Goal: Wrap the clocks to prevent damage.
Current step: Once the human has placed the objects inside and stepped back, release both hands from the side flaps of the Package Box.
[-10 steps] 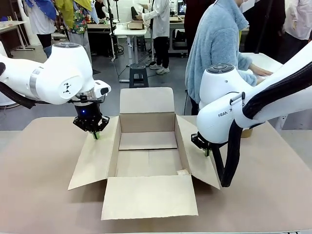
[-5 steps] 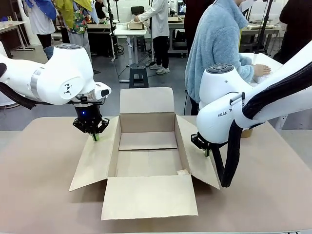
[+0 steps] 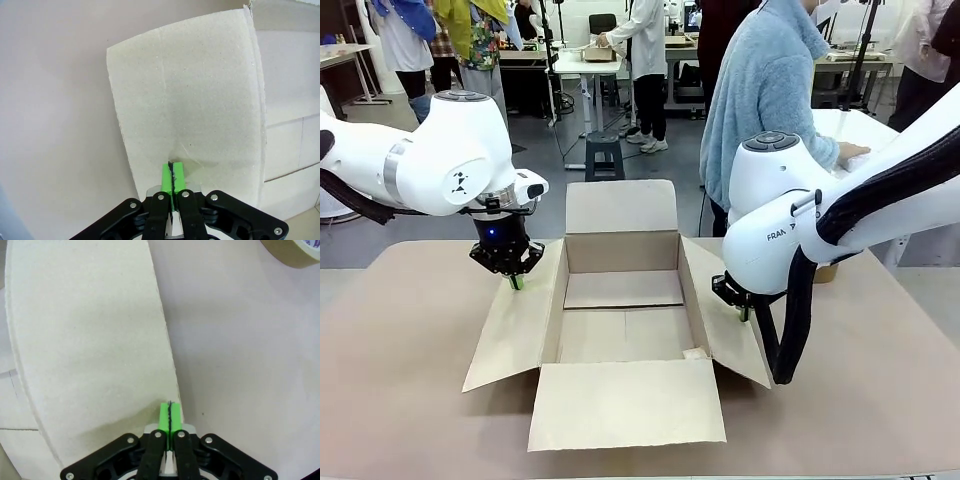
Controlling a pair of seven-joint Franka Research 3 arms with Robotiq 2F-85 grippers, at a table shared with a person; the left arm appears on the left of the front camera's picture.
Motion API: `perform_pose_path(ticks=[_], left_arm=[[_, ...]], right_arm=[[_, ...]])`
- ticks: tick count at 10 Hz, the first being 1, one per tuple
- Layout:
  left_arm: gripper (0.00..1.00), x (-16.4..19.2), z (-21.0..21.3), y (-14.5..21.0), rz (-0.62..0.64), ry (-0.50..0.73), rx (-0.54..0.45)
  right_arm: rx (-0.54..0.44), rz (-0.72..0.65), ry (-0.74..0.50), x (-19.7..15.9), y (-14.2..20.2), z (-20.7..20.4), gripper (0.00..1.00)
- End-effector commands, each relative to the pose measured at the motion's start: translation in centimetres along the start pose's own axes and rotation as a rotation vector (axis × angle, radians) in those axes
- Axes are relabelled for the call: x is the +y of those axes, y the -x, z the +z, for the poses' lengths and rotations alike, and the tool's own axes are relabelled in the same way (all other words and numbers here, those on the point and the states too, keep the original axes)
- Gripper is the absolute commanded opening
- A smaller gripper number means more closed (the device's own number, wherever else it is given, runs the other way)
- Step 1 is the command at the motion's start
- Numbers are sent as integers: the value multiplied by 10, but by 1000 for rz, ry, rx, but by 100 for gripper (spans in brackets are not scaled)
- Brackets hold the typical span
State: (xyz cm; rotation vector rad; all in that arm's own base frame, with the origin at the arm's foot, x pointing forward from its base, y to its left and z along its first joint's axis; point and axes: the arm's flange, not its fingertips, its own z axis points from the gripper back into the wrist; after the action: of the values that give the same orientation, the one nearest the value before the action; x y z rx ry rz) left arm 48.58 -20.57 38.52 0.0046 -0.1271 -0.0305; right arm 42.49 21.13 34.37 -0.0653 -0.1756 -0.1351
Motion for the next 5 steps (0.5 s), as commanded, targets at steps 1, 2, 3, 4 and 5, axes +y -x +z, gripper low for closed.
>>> perform_pose_path(ticks=[1,2,3,4,5], left_arm=[[0,-1,0,-2,-10,-12,3],[0,-1,0,-2,-10,-12,3],[0,-1,0,-2,-10,-12,3],[0,-1,0,-2,-10,-12,3],[0,-1,0,-2,-10,-12,3]], right_arm=[[-4,-1,17,0,1,0,1],[-4,-1,17,0,1,0,1],[-4,-1,17,0,1,0,1],[-4,-1,17,0,1,0,1],[-4,-1,17,0,1,0,1]])
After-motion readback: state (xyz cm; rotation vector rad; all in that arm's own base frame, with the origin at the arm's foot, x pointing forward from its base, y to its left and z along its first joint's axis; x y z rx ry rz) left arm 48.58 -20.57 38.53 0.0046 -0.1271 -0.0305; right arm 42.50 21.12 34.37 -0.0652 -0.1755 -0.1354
